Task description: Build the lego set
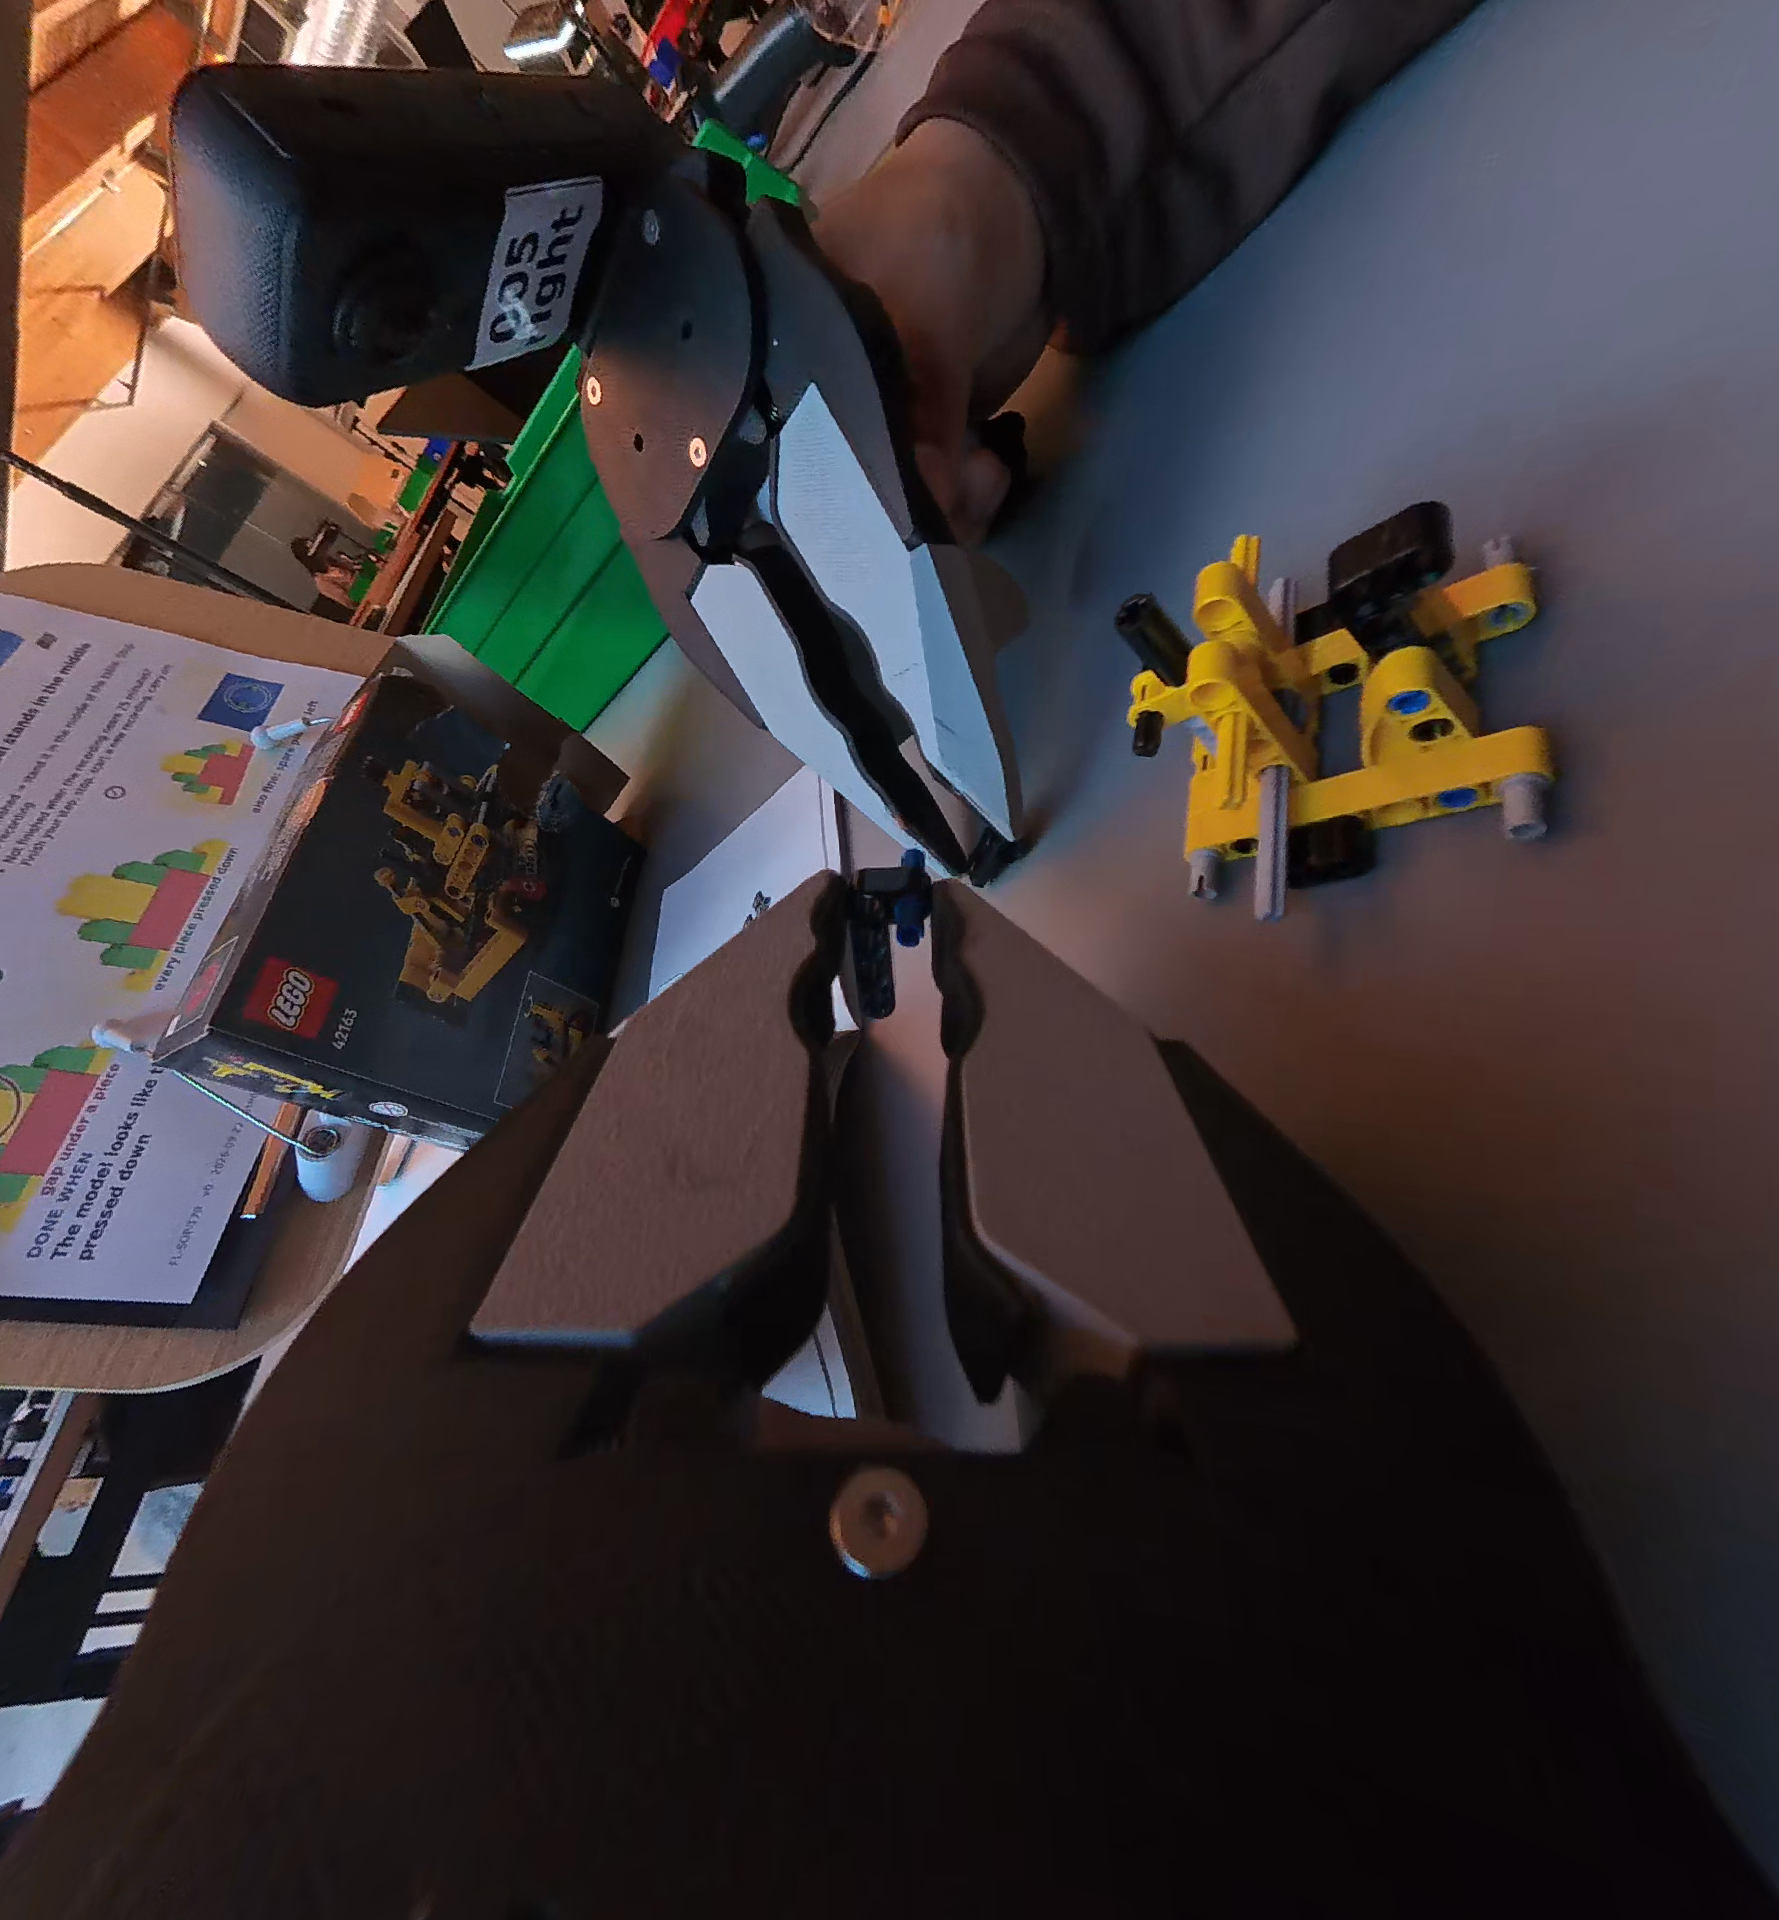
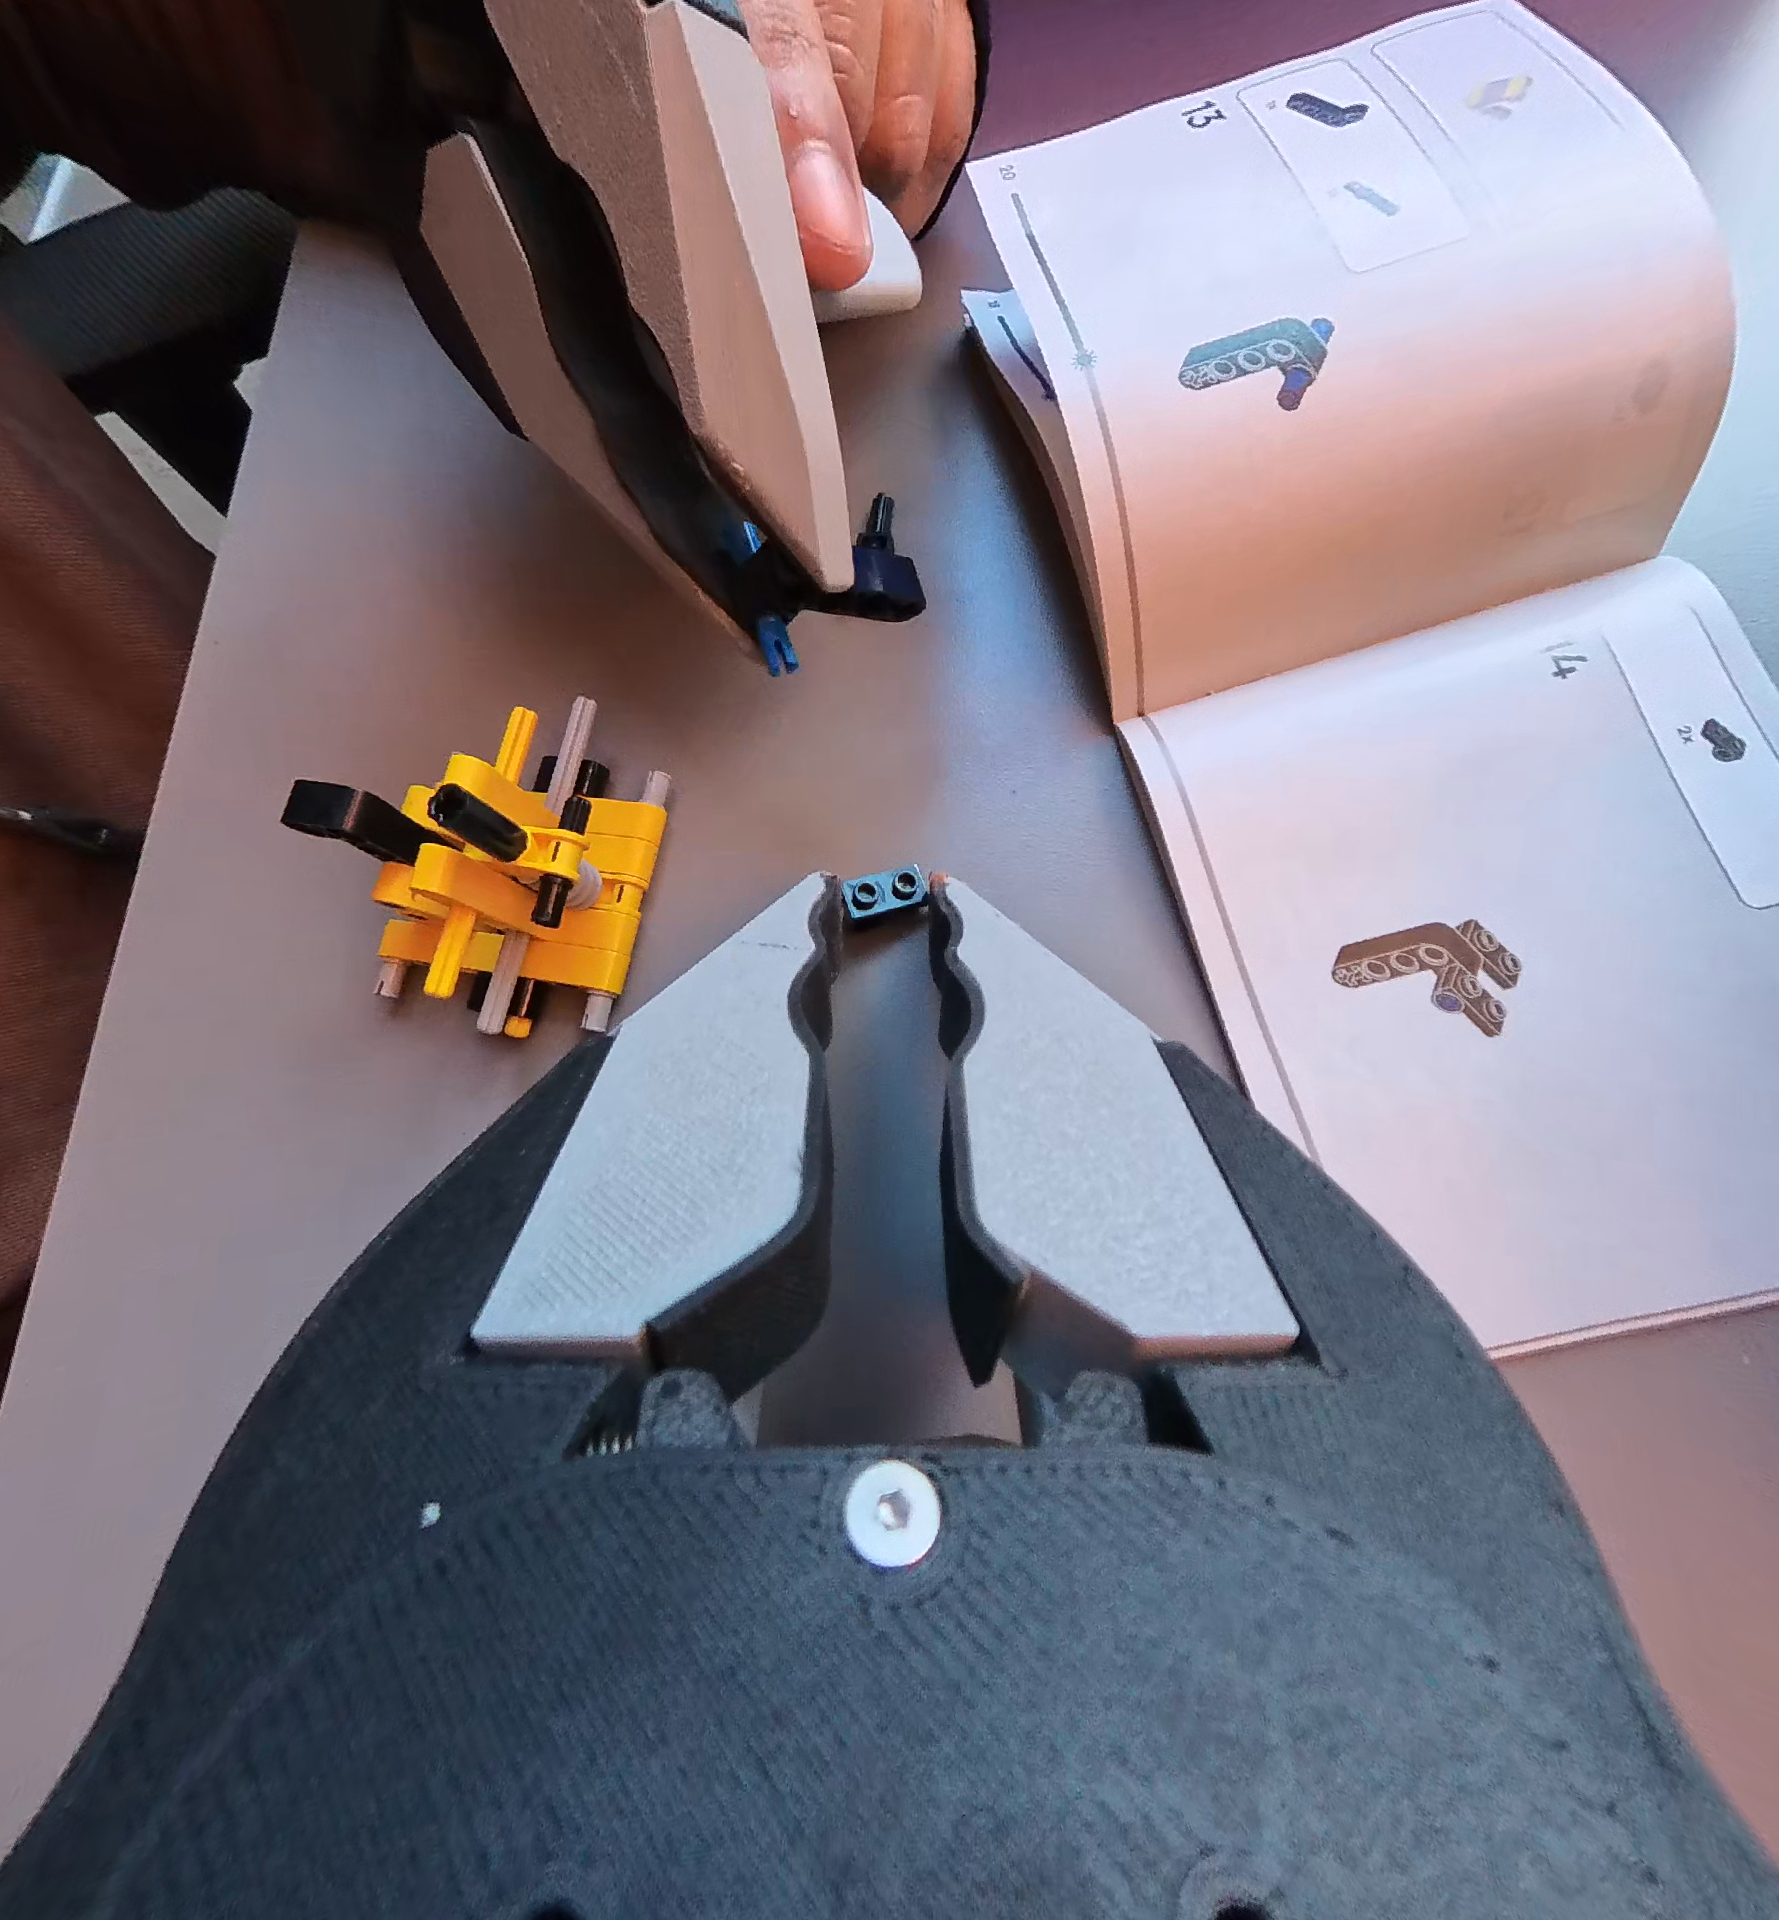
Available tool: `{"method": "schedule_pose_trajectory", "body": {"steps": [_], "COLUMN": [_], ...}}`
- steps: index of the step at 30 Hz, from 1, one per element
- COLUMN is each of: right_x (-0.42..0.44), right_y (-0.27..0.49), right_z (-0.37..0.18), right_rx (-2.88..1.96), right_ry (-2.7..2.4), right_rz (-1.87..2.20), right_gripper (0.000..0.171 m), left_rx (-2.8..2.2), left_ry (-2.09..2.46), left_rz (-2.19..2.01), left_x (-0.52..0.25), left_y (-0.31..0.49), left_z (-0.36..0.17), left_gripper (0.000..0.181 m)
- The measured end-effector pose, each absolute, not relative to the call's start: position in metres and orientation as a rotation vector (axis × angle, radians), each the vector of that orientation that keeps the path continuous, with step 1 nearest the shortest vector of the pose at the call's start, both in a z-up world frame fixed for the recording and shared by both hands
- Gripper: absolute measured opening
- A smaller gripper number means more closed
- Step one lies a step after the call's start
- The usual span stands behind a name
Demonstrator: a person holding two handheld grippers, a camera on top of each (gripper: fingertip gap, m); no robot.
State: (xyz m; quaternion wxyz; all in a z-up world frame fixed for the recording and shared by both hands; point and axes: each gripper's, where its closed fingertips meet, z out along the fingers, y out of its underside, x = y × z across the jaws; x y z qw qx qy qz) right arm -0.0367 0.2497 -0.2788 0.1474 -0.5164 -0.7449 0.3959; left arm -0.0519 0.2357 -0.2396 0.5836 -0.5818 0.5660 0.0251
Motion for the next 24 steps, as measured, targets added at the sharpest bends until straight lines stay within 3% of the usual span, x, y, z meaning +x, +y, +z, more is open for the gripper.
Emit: {"method": "schedule_pose_trajectory", "body": {"steps": [24], "right_x": [-0.0368], "right_y": [0.2524], "right_z": [-0.2803], "right_rx": [-1.51], "right_ry": [-2.138], "right_rz": [1.138], "right_gripper": [0.013], "left_rx": [-1.359], "left_ry": [1.346], "left_rz": [0.113], "left_x": [-0.0527], "left_y": [0.2378], "left_z": [-0.2461], "left_gripper": [0.013]}}
